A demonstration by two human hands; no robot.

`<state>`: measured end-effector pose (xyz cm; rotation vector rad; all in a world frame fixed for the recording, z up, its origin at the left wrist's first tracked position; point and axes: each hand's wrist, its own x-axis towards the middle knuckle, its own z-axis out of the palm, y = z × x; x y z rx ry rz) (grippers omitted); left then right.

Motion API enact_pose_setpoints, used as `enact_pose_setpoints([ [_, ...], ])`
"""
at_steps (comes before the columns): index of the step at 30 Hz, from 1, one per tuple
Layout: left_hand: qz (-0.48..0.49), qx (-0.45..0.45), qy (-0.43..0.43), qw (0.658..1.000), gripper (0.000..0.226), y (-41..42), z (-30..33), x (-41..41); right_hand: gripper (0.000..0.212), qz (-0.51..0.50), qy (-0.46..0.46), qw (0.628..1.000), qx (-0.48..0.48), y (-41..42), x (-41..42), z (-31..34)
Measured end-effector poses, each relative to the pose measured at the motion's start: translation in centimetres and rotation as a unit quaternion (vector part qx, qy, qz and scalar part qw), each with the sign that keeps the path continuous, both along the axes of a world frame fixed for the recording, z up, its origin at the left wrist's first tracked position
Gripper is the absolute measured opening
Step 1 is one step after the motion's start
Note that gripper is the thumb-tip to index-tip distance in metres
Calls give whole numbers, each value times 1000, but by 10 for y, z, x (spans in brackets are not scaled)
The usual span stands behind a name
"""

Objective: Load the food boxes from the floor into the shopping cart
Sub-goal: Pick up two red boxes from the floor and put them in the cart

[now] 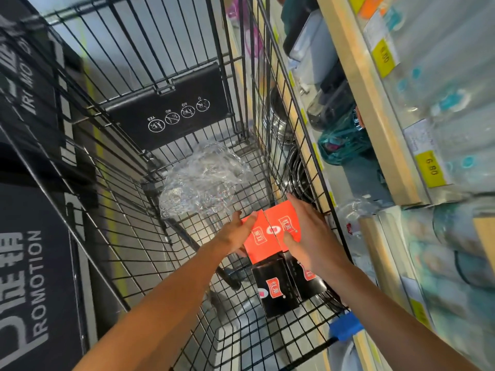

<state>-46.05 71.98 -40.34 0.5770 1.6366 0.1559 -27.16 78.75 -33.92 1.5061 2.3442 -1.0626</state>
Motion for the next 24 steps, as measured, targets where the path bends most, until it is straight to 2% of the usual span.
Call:
enact_pose_setpoints([
  [2, -25, -1, -2, 1000, 87, -6, 2, -3, 84, 0, -6, 1000, -1, 2, -3, 4],
  [6, -135, 18, 96, 986, 89, -16, 31, -11, 82, 0, 8, 1000, 2, 4, -13, 26],
  [13, -151, 198, 183, 951, 75, -18, 121, -61, 75, 9, 29, 999, 37, 6, -36, 106],
  [15, -171, 274, 209, 923, 72, -16, 155, -76, 72, 10, 32, 998, 57, 3, -44, 132],
  [19, -259, 411, 271, 831, 74, -14, 209, -101, 69, -2, 24, 995, 93, -9, -53, 179],
  [24, -366, 463, 308, 746, 87, -14, 268, -116, 65, -25, 5, 988, 152, -38, -49, 244],
])
